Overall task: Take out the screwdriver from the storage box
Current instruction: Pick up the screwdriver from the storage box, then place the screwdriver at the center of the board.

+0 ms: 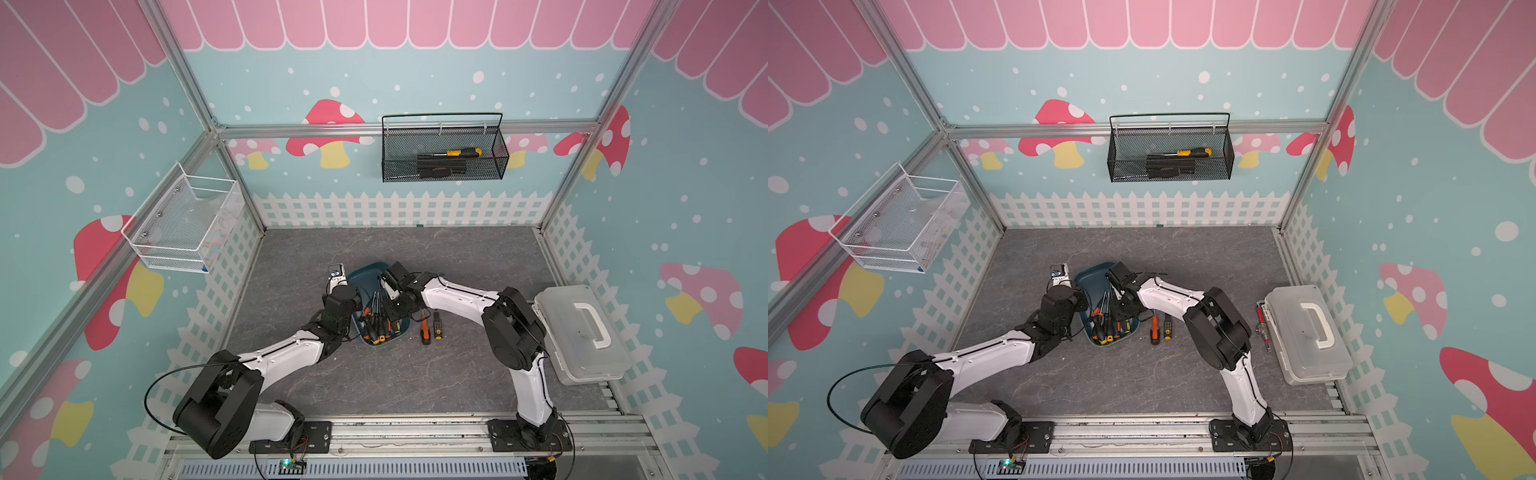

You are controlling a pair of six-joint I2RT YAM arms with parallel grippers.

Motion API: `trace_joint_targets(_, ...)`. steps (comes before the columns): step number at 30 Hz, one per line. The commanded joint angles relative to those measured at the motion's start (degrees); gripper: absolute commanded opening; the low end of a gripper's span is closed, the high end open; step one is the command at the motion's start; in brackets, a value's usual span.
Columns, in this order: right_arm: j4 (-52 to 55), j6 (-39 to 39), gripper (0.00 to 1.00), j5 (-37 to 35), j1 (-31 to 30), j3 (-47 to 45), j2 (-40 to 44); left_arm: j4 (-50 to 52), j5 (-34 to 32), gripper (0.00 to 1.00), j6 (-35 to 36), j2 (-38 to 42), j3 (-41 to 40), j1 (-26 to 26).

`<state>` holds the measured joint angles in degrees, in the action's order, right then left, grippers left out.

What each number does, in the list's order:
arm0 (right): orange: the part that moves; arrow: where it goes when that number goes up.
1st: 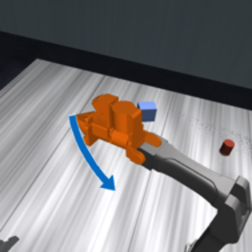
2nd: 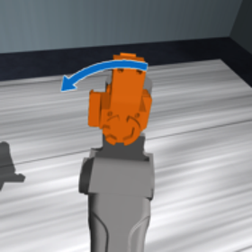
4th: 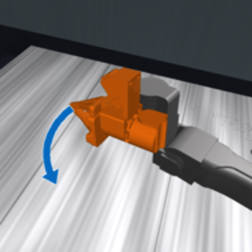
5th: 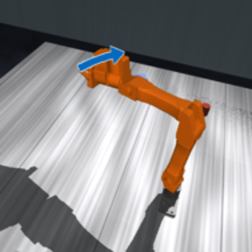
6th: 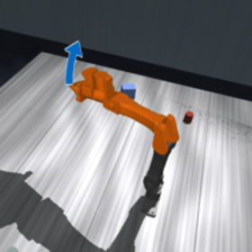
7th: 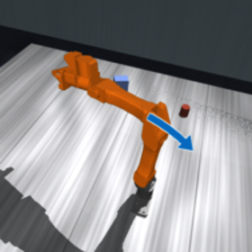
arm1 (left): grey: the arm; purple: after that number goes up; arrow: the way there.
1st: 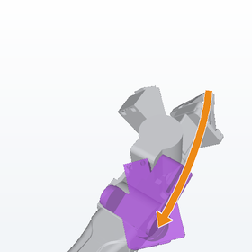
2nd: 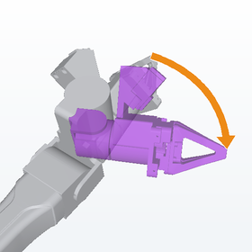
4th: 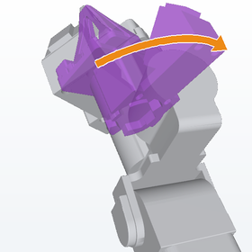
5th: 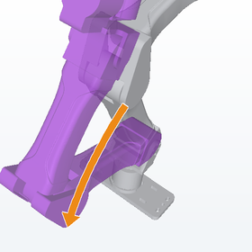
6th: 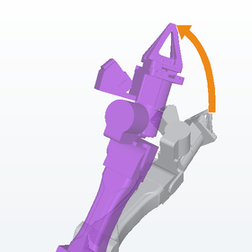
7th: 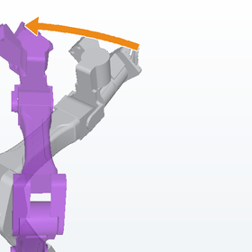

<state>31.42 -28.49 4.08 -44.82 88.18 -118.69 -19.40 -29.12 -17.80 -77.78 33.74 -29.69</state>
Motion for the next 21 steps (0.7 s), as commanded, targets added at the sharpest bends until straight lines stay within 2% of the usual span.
trace_joint_targets(1,-1.8,0.4,0.00,-2.5,1.7,-3.4,1.7,1.7,1.0,0.00,2.5,0.6,-0.9,-0.3)
trace_joint_targets(9,-7.4,0.5,0.00,-1.1,1.7,-10.2,11.5,2.1,0.5,0.00,2.5,0.8,-0.7,-0.4)
trace_joint_targets(21,-13.8,0.5,0.00,1.5,1.7,-17.5,19.2,2.6,-0.1,0.00,2.5,0.8,-0.6,-0.4)
